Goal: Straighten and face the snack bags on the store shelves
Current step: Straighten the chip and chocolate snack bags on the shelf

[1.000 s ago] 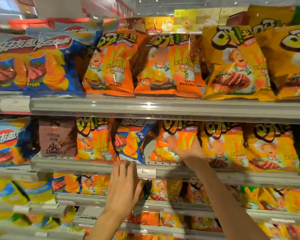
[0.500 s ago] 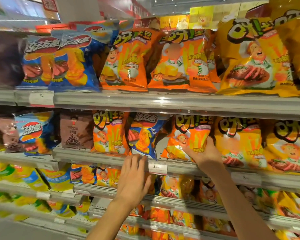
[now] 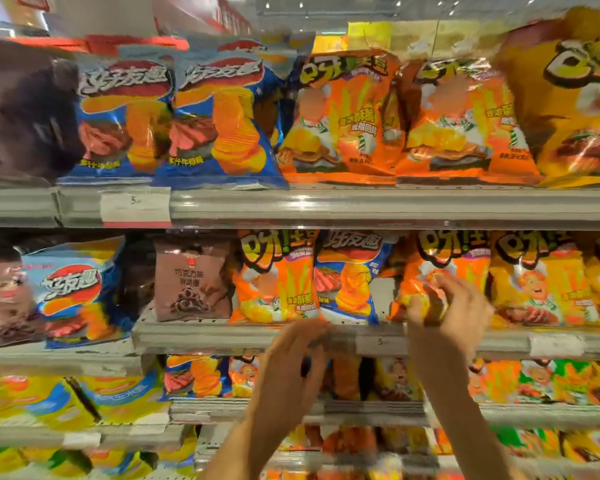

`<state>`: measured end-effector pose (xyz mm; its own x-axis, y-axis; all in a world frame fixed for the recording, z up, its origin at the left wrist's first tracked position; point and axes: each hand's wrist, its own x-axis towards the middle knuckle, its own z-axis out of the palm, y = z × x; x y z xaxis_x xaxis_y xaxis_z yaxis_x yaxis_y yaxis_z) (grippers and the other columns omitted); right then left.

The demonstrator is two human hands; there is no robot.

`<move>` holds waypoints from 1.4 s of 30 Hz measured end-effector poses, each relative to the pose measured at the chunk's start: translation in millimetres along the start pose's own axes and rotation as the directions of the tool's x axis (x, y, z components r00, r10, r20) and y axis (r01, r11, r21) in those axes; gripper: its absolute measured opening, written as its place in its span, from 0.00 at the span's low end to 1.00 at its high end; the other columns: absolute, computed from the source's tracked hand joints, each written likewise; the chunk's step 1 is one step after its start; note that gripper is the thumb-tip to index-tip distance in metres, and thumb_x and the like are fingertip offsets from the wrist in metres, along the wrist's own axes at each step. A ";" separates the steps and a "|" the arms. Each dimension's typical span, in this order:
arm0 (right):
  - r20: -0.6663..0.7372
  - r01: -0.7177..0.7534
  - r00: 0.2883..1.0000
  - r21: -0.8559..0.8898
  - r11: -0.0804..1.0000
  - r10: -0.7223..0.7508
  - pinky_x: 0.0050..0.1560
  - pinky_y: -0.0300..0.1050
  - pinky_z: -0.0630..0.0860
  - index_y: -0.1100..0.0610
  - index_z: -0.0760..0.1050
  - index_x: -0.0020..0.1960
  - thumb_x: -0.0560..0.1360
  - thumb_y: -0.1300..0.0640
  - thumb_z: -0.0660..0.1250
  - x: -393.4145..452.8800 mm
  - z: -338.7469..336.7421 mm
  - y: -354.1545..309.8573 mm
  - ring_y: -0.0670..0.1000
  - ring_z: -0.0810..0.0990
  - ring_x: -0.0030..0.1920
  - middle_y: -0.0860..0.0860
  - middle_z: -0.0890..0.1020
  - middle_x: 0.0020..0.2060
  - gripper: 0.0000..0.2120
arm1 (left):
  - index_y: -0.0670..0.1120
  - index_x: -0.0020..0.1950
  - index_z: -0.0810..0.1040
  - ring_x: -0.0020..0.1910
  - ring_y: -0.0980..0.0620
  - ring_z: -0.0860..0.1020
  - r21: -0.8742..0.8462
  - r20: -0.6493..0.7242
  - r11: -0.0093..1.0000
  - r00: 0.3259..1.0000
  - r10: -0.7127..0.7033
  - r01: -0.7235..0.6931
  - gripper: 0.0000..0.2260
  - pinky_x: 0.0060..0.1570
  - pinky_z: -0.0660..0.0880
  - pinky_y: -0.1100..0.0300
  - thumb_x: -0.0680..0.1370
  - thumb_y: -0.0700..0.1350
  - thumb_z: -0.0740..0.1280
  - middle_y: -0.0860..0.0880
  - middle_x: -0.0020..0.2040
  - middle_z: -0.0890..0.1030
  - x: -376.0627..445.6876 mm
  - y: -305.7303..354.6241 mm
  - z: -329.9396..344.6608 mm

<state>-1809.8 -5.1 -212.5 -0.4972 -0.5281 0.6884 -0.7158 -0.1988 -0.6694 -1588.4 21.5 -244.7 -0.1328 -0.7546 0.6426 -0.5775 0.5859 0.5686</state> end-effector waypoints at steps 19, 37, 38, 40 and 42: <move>0.698 -0.609 0.585 0.043 0.792 0.412 0.71 0.55 0.72 0.55 0.63 0.77 0.60 0.37 0.83 34.0 78.1 -44.8 0.55 0.74 0.69 0.51 0.75 0.72 0.55 | 0.52 0.70 0.66 0.52 0.60 0.79 -0.201 0.246 0.762 0.785 -0.569 0.615 0.37 0.46 0.76 0.64 0.66 0.56 0.80 0.57 0.57 0.79 85.7 -61.0 -69.6; 0.725 -0.399 0.660 0.117 0.909 0.196 0.46 0.49 0.79 0.51 0.79 0.52 0.66 0.47 0.82 62.8 52.8 -44.7 0.47 0.84 0.44 0.48 0.86 0.43 0.20 | 0.50 0.59 0.78 0.48 0.52 0.85 -0.366 0.262 0.670 0.762 -0.592 0.646 0.30 0.53 0.81 0.49 0.60 0.55 0.83 0.52 0.49 0.87 94.3 -66.5 -93.9; 0.738 -0.397 0.644 0.097 0.913 0.202 0.47 0.53 0.80 0.53 0.79 0.52 0.66 0.47 0.82 66.7 47.4 -44.9 0.49 0.83 0.43 0.51 0.86 0.42 0.20 | 0.50 0.59 0.78 0.48 0.53 0.85 -0.372 0.263 0.665 0.760 -0.594 0.648 0.30 0.52 0.82 0.50 0.60 0.55 0.82 0.52 0.49 0.87 93.2 -65.6 -93.4; 0.756 -0.401 0.614 0.050 0.915 0.228 0.40 0.54 0.78 0.52 0.75 0.49 0.66 0.45 0.82 73.2 35.1 -44.7 0.49 0.80 0.38 0.53 0.82 0.36 0.21 | 0.50 0.58 0.79 0.47 0.55 0.85 -0.375 0.251 0.668 0.764 -0.594 0.643 0.28 0.48 0.81 0.56 0.61 0.56 0.82 0.54 0.48 0.87 91.1 -63.7 -91.9; 0.756 -0.417 0.607 0.041 0.908 0.245 0.33 0.42 0.74 0.49 0.72 0.48 0.66 0.44 0.82 77.5 21.0 -41.9 0.46 0.78 0.35 0.46 0.80 0.33 0.22 | 0.50 0.57 0.79 0.45 0.57 0.85 -0.385 0.229 0.667 0.766 -0.600 0.638 0.25 0.45 0.80 0.60 0.63 0.54 0.81 0.55 0.46 0.87 90.1 -62.6 -89.0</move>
<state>-1808.0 -55.0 -137.0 -0.1066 -0.9934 0.0429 -0.4227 0.0062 -0.9063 -1492.5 -56.8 -176.7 0.0607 -0.9976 0.0336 -0.1598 0.0235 0.9869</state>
